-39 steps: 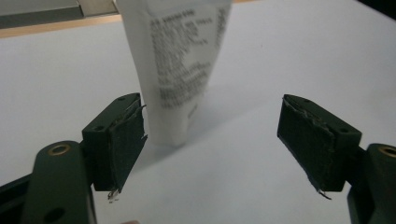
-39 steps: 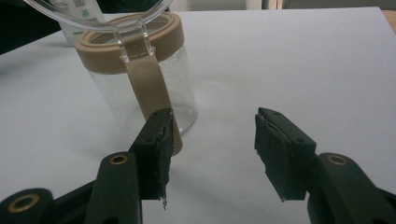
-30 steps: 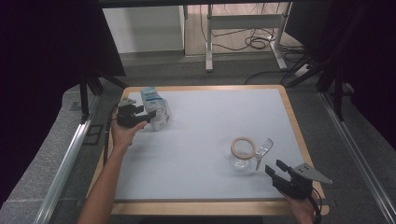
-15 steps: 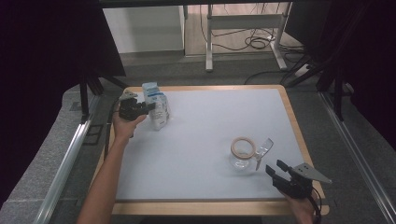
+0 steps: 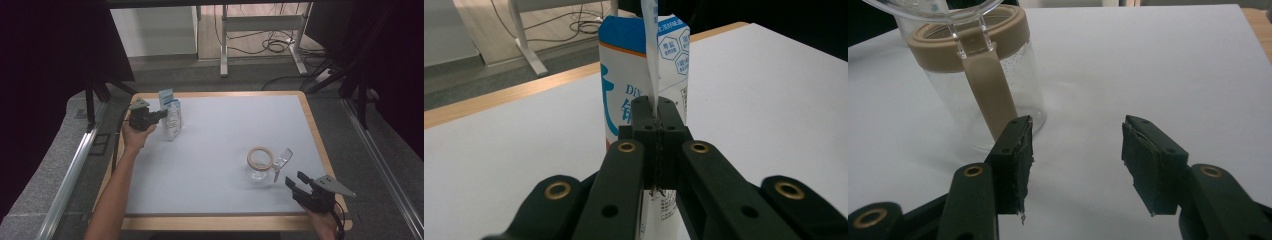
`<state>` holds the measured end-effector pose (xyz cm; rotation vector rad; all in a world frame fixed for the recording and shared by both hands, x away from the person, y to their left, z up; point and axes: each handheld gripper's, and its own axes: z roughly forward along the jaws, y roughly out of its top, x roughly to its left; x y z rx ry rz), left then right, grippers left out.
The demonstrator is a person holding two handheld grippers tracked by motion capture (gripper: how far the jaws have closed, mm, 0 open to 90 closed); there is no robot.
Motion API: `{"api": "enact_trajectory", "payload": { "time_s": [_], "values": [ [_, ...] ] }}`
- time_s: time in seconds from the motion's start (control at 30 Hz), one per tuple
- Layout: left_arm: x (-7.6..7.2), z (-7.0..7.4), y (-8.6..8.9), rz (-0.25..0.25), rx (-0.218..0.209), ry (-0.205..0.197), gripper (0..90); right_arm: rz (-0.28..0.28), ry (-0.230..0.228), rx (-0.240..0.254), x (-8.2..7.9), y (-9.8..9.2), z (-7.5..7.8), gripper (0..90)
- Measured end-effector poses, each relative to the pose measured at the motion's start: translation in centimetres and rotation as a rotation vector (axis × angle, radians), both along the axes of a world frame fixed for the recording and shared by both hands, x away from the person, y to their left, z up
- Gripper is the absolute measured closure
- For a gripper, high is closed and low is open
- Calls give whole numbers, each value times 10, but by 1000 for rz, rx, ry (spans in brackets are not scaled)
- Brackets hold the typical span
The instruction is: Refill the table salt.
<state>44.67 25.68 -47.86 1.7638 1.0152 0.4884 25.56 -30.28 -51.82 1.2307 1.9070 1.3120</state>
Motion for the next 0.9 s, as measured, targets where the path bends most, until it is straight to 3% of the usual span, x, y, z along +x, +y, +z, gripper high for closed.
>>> {"api": "enact_trajectory", "payload": {
  "time_s": [0.37,0.9],
  "values": [
    [-16,14,-6,-28,-24,-35,900,-16,-79,16,-10,1,10,470],
    [-60,37,-11,-123,-73,-59,900,16,-196,28,-39,11,33,471]
  ]
}}
